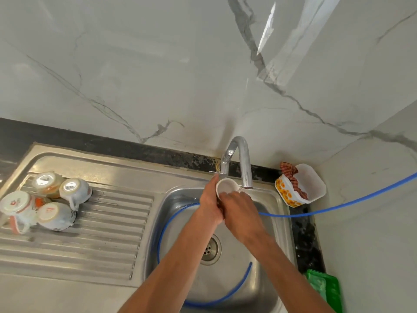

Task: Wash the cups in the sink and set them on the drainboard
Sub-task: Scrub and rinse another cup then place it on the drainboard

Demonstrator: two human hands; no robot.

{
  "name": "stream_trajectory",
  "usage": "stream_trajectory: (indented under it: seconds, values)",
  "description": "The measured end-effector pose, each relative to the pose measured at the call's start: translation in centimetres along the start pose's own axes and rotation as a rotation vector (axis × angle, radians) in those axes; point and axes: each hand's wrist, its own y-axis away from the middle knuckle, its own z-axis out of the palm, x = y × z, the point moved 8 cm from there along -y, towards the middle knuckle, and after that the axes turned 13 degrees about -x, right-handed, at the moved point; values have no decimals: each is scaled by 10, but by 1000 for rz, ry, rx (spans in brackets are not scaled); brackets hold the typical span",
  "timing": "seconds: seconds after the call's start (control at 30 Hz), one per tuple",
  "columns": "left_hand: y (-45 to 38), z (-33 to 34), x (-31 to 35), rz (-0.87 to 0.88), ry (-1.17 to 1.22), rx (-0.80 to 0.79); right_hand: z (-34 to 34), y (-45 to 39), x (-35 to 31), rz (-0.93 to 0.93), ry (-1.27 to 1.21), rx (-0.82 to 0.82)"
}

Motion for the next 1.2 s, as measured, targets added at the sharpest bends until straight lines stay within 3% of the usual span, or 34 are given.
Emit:
stream_trajectory:
  seconds: [0.07, 0.13, 0.2, 0.3, 0.4, 0.5, 0.6, 0.73, 0.83, 0.93, 1.2]
  values:
    - [2, -7, 0, -80, -52, 31, 12, 12, 1, -81, 158, -55]
    - [4, -4, -3, -65, -98, 31, 11, 17, 16, -28, 184, -73]
    - [2, 7, -10, -9, -98, -14, -3, 17, 25, 46, 131, -14]
    - [2, 5, -8, 65, -96, -41, -11, 22, 7, 14, 150, 68]
    - [11, -13, 4, 74, -284, -16, 3, 28, 3, -9, 167, -39]
    - [19, -22, 2, 100, -419, 4, -3, 25, 12, 37, 159, 9]
    - [32, -24, 3, 154, -426, -53, -12, 34, 6, 34, -294, 100]
    - [62, -34, -5, 276, -541, -207, 24, 55, 21, 172, -1519, 77]
    - [68, -34, 3, 448, -913, -226, 45, 67, 21, 268, -2077, 47]
    - [82, -32, -1, 556, -1276, -225, 56, 82, 12, 335, -2252, -1]
    - [109, -11, 7, 703, -1466, -244, 60, 92, 8, 324, -2350, -2]
